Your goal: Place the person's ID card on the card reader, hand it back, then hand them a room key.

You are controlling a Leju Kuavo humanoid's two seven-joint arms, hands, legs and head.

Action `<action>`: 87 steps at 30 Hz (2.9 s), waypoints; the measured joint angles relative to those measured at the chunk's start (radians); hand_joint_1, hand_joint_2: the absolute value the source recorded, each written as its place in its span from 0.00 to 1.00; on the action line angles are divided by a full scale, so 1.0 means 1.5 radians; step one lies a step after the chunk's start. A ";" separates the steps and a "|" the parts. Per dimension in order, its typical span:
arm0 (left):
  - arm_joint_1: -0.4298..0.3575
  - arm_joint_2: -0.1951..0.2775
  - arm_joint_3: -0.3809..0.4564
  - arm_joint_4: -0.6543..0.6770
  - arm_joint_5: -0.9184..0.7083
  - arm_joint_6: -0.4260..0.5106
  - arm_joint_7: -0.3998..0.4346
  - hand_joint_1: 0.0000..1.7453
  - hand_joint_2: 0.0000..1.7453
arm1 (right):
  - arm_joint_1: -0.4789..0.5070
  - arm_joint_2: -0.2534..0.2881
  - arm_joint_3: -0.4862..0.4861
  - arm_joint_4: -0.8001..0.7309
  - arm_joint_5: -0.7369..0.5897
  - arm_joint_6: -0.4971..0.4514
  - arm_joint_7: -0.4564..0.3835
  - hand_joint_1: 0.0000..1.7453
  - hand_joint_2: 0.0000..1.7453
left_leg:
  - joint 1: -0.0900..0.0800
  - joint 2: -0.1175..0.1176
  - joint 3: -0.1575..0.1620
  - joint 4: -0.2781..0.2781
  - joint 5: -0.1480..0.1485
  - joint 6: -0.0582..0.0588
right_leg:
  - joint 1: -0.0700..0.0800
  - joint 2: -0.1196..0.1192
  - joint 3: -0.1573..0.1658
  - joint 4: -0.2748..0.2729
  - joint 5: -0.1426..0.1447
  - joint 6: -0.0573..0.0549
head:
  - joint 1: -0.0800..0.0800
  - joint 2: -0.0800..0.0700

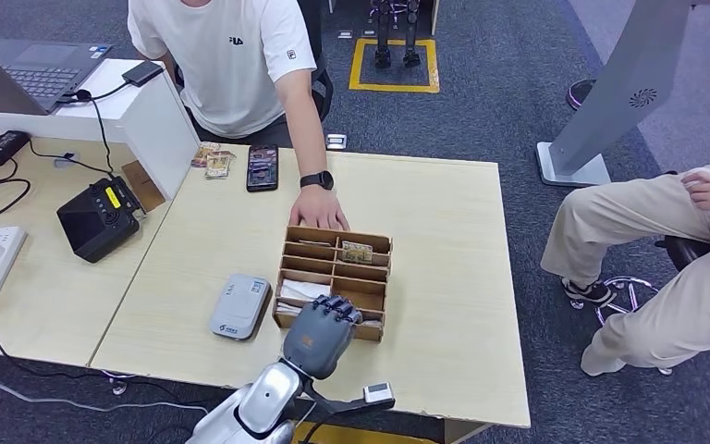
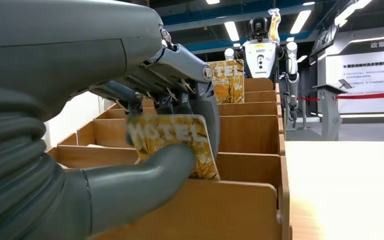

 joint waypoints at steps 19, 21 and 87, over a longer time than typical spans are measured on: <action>0.000 0.000 0.000 0.004 0.013 0.020 -0.016 1.00 1.00 | 0.000 0.000 0.000 0.000 0.006 0.000 0.000 0.00 1.00 | 0.000 0.000 0.000 0.000 0.000 0.000 | 0.000 0.000 0.000 0.000 0.000 0.000 | 0.000 0.000; 0.003 0.001 0.000 0.004 0.021 0.035 -0.022 1.00 1.00 | 0.000 0.000 0.000 0.000 0.005 0.000 -0.001 0.00 1.00 | 0.000 0.000 0.000 0.000 0.000 0.000 | 0.000 0.000 0.000 0.000 0.000 0.000 | 0.000 0.000; -0.330 -0.065 0.286 0.113 0.569 0.081 -0.182 1.00 1.00 | -0.013 0.000 -0.020 -0.008 0.058 0.000 -0.004 0.00 1.00 | 0.000 -0.001 0.000 0.000 0.001 0.000 | 0.000 0.000 0.000 0.000 0.001 0.000 | 0.000 0.000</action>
